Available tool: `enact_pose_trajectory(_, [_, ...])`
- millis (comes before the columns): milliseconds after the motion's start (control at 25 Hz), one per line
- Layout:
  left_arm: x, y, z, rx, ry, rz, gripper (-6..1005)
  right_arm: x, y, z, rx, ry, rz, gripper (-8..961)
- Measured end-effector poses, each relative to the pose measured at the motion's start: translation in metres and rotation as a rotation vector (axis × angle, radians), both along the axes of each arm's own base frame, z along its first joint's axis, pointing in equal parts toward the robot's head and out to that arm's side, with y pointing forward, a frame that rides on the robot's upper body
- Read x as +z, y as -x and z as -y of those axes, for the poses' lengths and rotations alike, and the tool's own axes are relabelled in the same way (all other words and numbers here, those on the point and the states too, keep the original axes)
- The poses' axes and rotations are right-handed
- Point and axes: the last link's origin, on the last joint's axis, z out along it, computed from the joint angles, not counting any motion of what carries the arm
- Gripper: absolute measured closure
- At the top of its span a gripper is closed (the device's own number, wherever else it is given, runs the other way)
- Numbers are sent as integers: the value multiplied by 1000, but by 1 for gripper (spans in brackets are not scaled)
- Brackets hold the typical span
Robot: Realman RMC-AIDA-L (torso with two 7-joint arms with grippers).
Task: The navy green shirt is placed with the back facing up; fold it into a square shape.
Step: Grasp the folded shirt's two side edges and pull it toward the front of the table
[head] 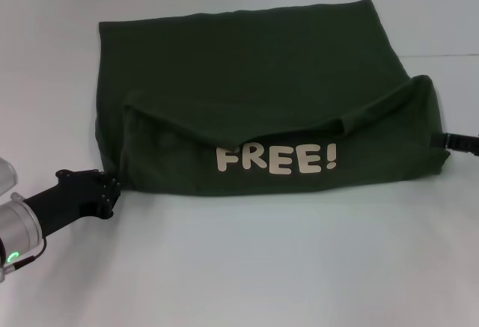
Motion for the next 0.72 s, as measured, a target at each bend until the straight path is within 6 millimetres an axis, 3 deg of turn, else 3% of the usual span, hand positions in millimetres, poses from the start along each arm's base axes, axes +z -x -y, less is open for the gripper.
enact_pose_trajectory(320, [-2, 0, 1, 4, 3, 3, 944, -14, -4, 6, -1, 42, 30, 226])
enact_pose_trajectory(720, [-1, -1, 0, -2, 2, 3, 944, -18, -1, 0, 10, 32, 48, 371])
